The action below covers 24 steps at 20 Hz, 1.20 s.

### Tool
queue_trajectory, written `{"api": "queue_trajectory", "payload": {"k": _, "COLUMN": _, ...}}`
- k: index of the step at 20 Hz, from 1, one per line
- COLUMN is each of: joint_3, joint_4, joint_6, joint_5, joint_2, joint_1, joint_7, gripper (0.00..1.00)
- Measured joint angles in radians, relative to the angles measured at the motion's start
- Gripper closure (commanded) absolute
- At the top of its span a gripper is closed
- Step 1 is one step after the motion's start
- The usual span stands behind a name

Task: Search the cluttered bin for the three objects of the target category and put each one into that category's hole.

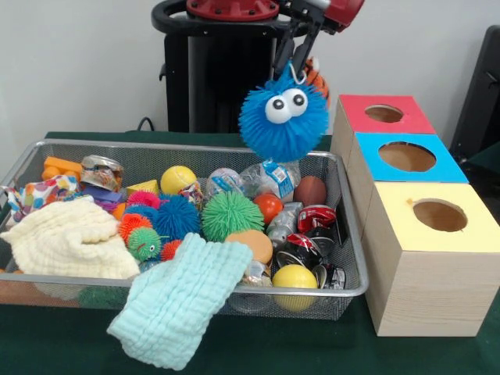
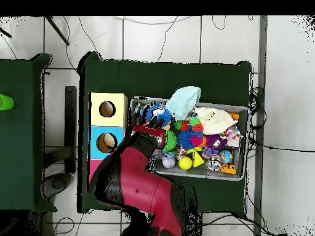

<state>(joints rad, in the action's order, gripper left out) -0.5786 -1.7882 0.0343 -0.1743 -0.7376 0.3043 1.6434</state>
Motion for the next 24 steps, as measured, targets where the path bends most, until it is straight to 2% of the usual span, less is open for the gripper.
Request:
{"api": "queue_trajectory", "payload": {"k": 6, "joint_3": 0.043, "joint_4": -0.044, "joint_6": 0.145, "joint_5": 0.078, "joint_2": 0.020, "joint_1": -0.084, "joint_7": 0.000, "gripper": 1.00}}
{"api": "queue_trajectory", "payload": {"k": 10, "joint_3": 0.056, "joint_4": -0.071, "joint_6": 0.224, "joint_5": 0.121, "joint_2": 0.050, "joint_1": -0.113, "joint_7": 0.000, "gripper": 1.00}}
{"api": "queue_trajectory", "payload": {"k": 17, "joint_3": 0.075, "joint_4": -0.119, "joint_6": 0.246, "joint_5": 0.158, "joint_2": 0.077, "joint_1": -0.125, "joint_7": 0.000, "gripper": 1.00}}
{"api": "queue_trajectory", "payload": {"k": 24, "joint_3": 0.075, "joint_4": -0.122, "joint_6": 0.246, "joint_5": 0.158, "joint_2": 0.102, "joint_1": -0.101, "joint_7": 0.000, "gripper": 1.00}}
